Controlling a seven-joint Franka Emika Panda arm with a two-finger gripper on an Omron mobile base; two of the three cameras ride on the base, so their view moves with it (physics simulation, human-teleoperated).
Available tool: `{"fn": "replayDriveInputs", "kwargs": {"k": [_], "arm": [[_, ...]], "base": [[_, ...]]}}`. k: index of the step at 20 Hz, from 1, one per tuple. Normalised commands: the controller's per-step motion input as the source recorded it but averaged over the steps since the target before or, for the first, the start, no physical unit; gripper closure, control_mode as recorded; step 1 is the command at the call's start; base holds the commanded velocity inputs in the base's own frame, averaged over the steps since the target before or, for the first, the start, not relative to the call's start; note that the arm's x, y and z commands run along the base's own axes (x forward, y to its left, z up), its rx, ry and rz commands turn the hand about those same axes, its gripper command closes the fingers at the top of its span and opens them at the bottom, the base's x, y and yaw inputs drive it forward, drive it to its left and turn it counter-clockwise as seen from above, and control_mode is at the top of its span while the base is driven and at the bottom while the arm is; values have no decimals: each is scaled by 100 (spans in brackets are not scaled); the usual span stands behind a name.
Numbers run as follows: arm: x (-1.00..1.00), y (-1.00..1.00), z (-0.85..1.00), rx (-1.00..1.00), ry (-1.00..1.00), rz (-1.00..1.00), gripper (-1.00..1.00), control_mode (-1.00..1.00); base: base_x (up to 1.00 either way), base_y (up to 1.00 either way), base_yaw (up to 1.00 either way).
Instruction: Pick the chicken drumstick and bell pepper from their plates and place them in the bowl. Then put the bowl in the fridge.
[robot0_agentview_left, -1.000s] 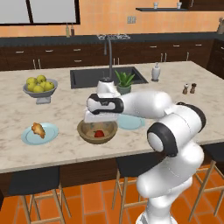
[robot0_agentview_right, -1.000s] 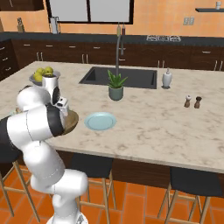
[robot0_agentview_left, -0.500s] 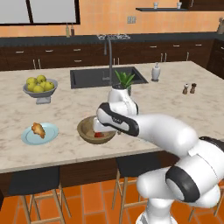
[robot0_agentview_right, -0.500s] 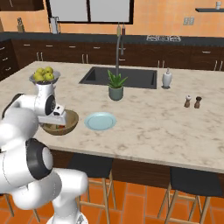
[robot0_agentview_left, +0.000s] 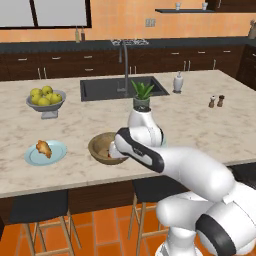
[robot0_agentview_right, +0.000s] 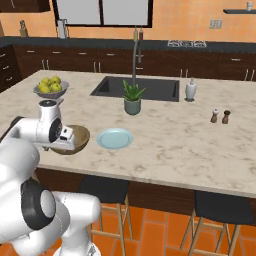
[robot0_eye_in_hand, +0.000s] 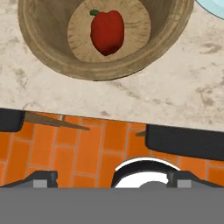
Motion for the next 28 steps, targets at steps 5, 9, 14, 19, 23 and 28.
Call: {"fn": "replayDriveInputs", "kwargs": {"k": [5, 9, 14, 19, 23, 28], "arm": [[0, 0, 0, 0, 0, 0, -100, 100], [0, 0, 0, 0, 0, 0, -100, 100], [0, 0, 0, 0, 0, 0, -100, 100], [14, 11, -1, 0, 0, 0, -100, -100], [94, 94, 0, -3, 0, 0, -100, -100], [100, 53, 0, -1, 0, 5, -100, -100]], "base": [[-6, 80, 0], [26, 78, -1], [47, 14, -2], [8, -8, 0], [0, 0, 0], [0, 0, 0]]}}
